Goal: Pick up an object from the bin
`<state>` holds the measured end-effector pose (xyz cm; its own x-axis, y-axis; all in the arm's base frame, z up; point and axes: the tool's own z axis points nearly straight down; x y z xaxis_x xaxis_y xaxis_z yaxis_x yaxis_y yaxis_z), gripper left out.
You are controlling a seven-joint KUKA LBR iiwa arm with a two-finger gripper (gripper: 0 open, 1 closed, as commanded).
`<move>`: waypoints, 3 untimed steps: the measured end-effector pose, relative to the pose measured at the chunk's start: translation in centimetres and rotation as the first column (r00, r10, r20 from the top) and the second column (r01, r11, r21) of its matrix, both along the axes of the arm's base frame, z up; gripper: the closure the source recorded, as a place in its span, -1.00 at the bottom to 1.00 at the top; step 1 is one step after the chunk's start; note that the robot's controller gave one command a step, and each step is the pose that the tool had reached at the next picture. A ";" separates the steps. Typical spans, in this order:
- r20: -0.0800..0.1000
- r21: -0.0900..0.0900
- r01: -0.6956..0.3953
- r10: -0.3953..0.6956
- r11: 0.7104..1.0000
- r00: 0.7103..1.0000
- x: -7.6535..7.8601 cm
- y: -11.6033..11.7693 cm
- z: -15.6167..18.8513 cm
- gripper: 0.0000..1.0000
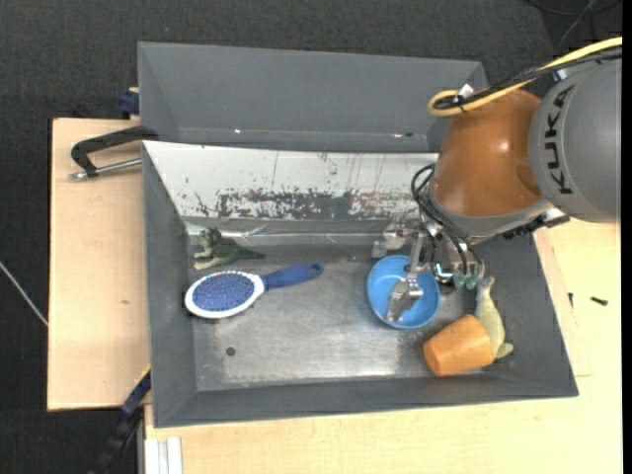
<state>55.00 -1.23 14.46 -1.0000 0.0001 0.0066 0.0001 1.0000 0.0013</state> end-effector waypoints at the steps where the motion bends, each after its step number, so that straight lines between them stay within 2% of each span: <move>1: 0.008 -0.002 0.045 -0.045 0.999 0.999 3.8 -4.5 -6.8 -1.00; 2: 0.012 -0.002 0.040 -0.040 0.999 0.999 4.0 -4.3 -6.2 1.00; 3: 0.022 -0.003 -0.018 0.018 1.000 1.000 4.4 -4.1 5.7 1.00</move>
Offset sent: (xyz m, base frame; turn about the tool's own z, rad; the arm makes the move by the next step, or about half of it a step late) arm 0.0378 -0.0427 -0.0649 0.0400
